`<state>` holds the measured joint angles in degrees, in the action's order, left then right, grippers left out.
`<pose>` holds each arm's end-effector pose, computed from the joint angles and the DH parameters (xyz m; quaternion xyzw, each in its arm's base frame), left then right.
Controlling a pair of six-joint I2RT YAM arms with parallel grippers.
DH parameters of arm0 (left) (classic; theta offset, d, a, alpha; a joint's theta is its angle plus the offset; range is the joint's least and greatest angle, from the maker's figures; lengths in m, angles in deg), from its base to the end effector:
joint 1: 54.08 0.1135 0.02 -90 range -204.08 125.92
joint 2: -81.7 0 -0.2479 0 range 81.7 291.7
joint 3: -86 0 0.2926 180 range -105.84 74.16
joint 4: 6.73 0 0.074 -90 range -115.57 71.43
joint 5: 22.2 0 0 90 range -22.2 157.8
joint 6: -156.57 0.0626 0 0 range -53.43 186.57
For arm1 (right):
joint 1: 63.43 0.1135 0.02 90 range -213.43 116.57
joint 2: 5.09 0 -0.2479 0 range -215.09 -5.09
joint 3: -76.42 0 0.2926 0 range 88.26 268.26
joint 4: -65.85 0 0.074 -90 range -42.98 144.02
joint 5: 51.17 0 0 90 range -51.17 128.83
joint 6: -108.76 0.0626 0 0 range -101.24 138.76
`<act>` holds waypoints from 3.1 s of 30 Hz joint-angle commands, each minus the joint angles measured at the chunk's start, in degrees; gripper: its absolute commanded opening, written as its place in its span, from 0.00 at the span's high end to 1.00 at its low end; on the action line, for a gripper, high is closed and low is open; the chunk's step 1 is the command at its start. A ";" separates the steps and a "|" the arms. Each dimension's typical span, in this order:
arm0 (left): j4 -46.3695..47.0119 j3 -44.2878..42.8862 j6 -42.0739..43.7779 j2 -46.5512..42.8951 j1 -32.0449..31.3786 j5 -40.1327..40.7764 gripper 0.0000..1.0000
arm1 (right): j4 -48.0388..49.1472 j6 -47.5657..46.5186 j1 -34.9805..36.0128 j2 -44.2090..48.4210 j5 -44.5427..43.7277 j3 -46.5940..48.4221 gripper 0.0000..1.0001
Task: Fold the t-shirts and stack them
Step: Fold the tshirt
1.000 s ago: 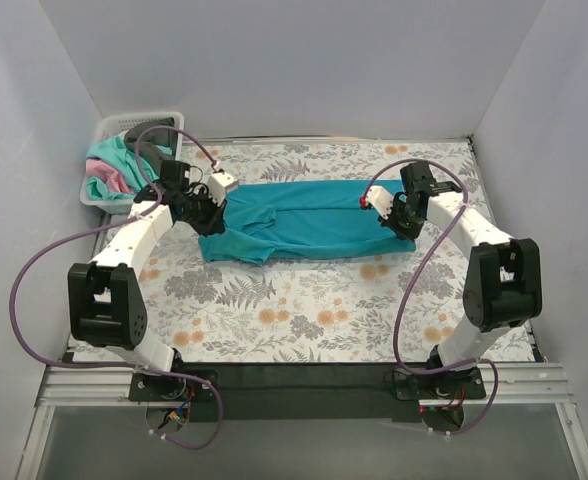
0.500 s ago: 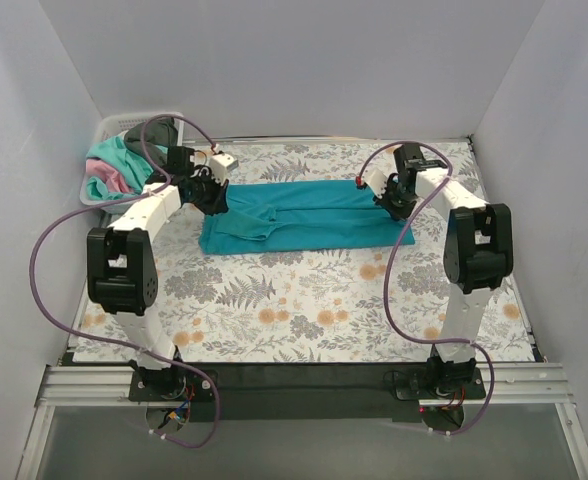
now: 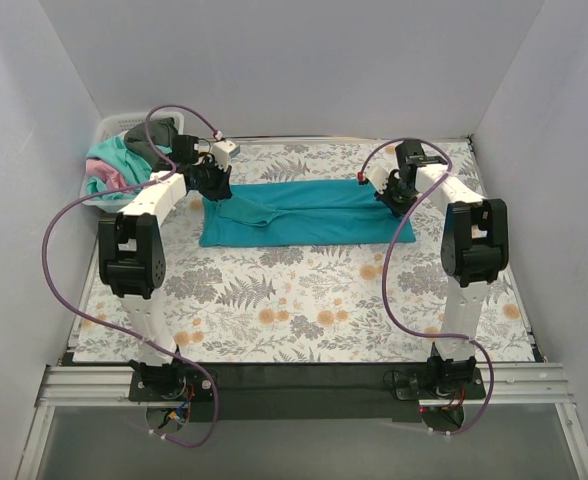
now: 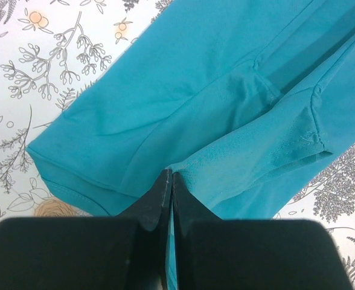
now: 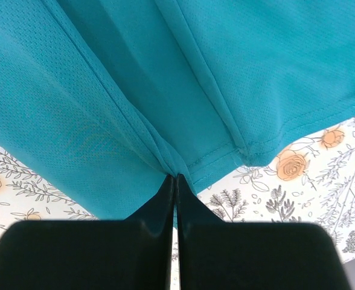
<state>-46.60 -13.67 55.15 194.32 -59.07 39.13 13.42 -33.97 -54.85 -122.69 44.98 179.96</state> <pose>0.4740 -0.0715 0.1740 0.0273 0.9213 -0.2764 0.2722 0.4667 0.0772 0.1372 -0.5079 0.8354 -0.0278 0.2083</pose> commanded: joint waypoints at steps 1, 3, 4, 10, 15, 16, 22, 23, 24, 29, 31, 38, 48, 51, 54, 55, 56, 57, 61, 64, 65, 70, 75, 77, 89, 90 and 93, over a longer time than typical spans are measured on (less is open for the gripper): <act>0.87 -2.43 -0.18 0.67 0.34 0.01 1.00 | -0.62 -0.62 -0.41 0.27 0.44 2.96 0.99; 0.96 -2.69 -0.53 1.11 0.34 0.01 1.00 | -0.62 -0.62 -0.41 -0.52 0.26 3.05 0.99; 0.96 -2.70 -0.53 1.81 0.34 0.10 1.00 | -0.53 -0.62 -0.41 -0.78 0.18 2.96 0.99; 1.31 -3.57 -2.81 4.19 0.34 2.12 0.93 | -0.71 1.22 -0.32 -2.98 0.09 4.71 0.78; 0.96 -2.88 -4.31 0.52 0.34 0.28 0.64 | -0.88 2.80 -0.41 -0.62 -0.09 4.98 0.55; 0.96 -1.74 -4.57 -0.55 0.25 -0.94 0.60 | -0.89 3.16 -0.49 0.08 0.17 4.98 0.54; 1.22 3.01 -5.19 -6.52 -3.09 -0.96 0.50 | -1.24 8.25 -0.49 3.43 2.90 5.77 0.55; 1.40 3.97 -5.80 -6.88 -3.61 -0.52 0.49 | -1.41 8.87 -0.58 3.43 3.16 6.12 0.55; 1.75 4.33 -6.24 -7.06 -4.32 -0.51 0.48 | -1.76 9.74 -0.75 3.43 4.03 6.12 0.57; 2.28 7.67 -4.93 -7.94 -8.10 1.42 0.48 | -3.43 11.59 -1.46 2.99 6.68 5.68 0.62; 3.07 8.38 -4.93 -7.33 -9.68 2.91 0.48 | -3.78 12.47 -2.07 2.82 7.82 5.68 0.63; 3.77 5.13 -4.84 -1.97 -12.23 5.64 0.49 | -4.75 13.09 -3.39 2.03 8.00 6.12 0.62; 4.13 -6.02 -4.23 6.73 -13.20 8.71 1.00 | -5.19 12.65 -4.54 2.29 9.40 5.07 0.64; 3.34 -12.77 -3.87 10.68 -13.29 8.02 1.00 | -5.28 12.65 -4.54 2.20 9.75 4.89 0.64; 2.55 -18.66 -3.08 14.81 -14.07 8.01 1.00 | -5.45 12.74 -4.62 2.29 10.19 4.63 0.64; 2.54 -19.91 -2.99 15.95 -14.16 8.36 0.94 | -5.46 12.74 -4.54 2.29 10.37 4.54 0.64; 2.54 -20.79 -2.91 16.75 -14.34 8.71 0.88 | -5.54 12.74 -4.62 2.38 10.46 4.45 0.64; 2.80 -21.67 -2.99 18.41 -14.43 9.06 0.82 | -5.63 12.74 -4.54 2.38 10.63 4.36 0.64; 3.33 -24.05 -4.66 18.78 -14.43 11.70 0.66 | -5.89 12.83 -4.54 2.29 11.51 4.10 0.64; 4.30 -19.51 -6.24 13.19 -13.90 11.27 0.65 | -6.16 12.83 -4.45 2.29 12.30 3.92 0.64; 4.65 -17.83 -7.29 11.41 -13.64 11.09 0.64 | -6.16 12.74 -4.54 2.11 12.48 4.01 0.64; 6.94 -8.60 -11.87 0.51 -10.92 9.34 0.66 | -6.16 13.09 -4.01 0.62 14.15 4.19 0.72; 5.80 2.20 -11.78 -8.11 -9.43 9.16 0.72 | -6.16 13.88 -3.57 -1.66 14.68 5.77 0.76; 4.57 4.41 -12.13 -9.08 -9.07 9.15 0.77 | -6.16 13.88 -3.48 -2.02 14.68 5.94 0.78; 4.29 7.77 -18.90 -2.67 -8.89 11.17 0.76 | -6.16 14.06 -3.13 -3.86 13.71 6.30 0.81; 4.74 7.42 -19.16 -1.88 -8.98 11.78 0.76 | -6.16 14.06 -3.13 -3.86 13.54 6.30 0.81; 7.20 6.10 -19.87 1.19 -9.07 14.95 0.75 | -6.07 14.06 -3.22 -4.04 13.45 6.21 0.81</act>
<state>-42.84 -5.19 37.05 195.02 -67.81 50.87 7.80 -20.35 -58.39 -126.36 58.07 184.17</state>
